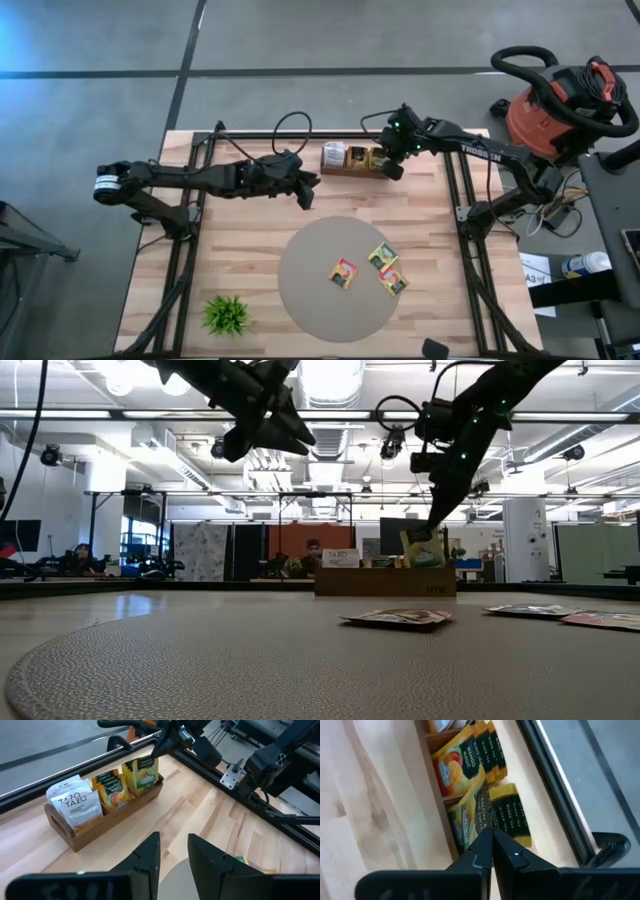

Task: Pick & Place Tea
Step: Put the yellow tea bag into the right section of the wooden organizer

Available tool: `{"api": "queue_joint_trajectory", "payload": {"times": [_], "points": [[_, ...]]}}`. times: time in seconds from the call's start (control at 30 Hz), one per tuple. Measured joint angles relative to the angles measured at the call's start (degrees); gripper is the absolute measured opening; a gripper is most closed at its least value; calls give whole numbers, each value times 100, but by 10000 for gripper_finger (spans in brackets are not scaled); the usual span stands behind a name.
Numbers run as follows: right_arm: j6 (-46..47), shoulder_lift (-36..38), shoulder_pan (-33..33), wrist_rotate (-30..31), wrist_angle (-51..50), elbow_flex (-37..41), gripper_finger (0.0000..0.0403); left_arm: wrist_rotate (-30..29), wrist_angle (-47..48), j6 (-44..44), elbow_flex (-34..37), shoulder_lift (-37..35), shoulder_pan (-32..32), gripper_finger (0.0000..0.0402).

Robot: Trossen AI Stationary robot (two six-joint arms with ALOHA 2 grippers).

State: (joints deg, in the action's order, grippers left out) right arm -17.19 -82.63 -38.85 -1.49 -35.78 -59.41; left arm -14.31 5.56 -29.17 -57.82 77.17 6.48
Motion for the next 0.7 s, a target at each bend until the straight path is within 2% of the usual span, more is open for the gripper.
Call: {"api": "queue_joint_trajectory", "payload": {"times": [0.27,0.7], "points": [[0,0,0,-30,132,462,8,-17,99,2,0,0,0,94],[1,0,7,-34,447,784,8,-20,99,61,0,0,0,94]]}}
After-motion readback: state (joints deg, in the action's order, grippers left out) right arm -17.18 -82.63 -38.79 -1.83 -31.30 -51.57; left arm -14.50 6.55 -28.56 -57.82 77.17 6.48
